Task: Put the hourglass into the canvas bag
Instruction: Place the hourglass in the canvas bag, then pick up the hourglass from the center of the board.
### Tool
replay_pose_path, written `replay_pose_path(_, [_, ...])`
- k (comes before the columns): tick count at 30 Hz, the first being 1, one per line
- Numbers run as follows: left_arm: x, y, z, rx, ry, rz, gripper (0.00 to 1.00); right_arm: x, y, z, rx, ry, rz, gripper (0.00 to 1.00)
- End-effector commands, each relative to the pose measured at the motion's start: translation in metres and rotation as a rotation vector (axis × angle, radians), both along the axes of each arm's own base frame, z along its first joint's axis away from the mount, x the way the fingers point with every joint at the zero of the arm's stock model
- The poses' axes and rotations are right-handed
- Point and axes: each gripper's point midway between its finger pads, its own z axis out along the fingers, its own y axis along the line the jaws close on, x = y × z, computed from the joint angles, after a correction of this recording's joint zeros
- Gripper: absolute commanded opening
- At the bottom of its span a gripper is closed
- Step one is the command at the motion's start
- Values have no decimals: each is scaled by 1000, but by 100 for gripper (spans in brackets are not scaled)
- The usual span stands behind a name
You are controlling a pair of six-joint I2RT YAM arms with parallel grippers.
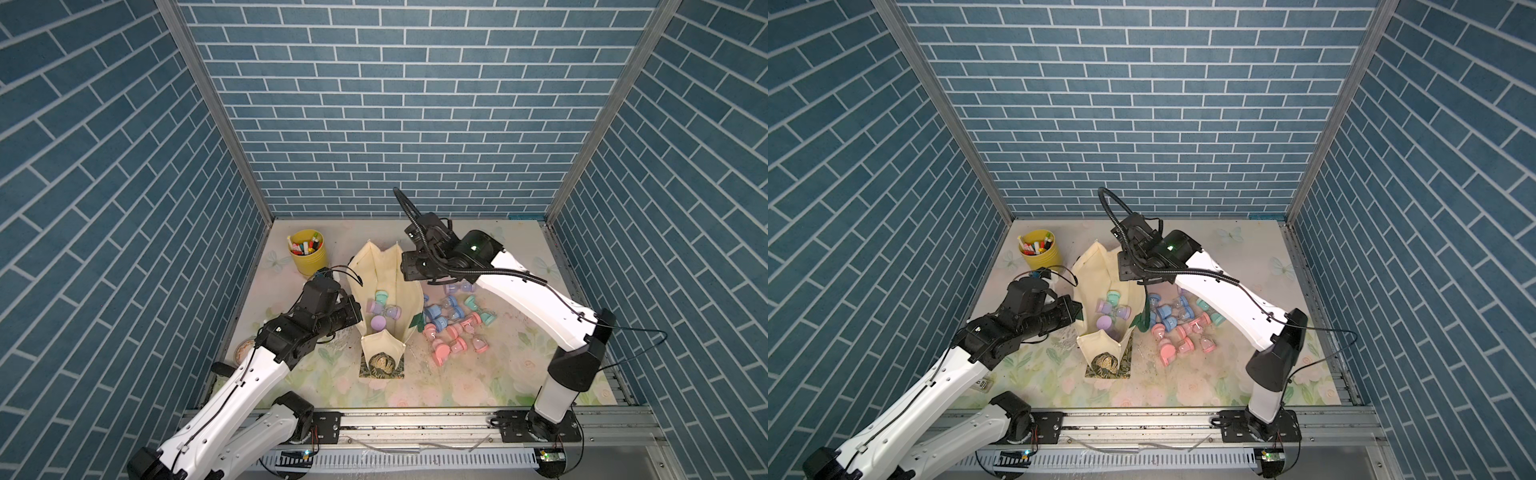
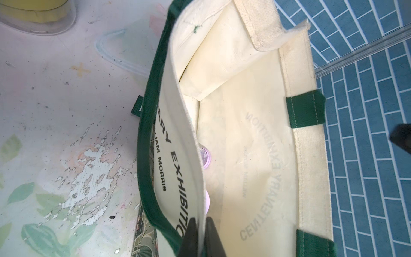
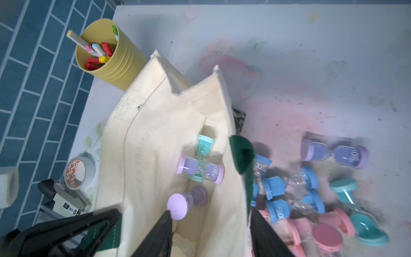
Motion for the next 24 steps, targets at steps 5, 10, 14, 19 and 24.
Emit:
replay_pose_path(5, [-3,2,-4,22,8,-7,0,7,-92,-23,-109,5,-172,56])
replay_pose_path(10, [-3,2,-7,22,14,-11,0,-2,-135,-51,-143,47,-239,57])
replay_pose_path(14, [-3,1,-7,18,13,-14,0,-14,-158,-79,-152,110,-264,57])
replay_pose_path(19, [-3,1,-10,25,18,-18,0,-33,-167,-117,-162,212,-270,56])
replay_pose_path(24, [-4,0,-10,15,15,-17,0,-54,-178,-155,-210,296,-264,56])
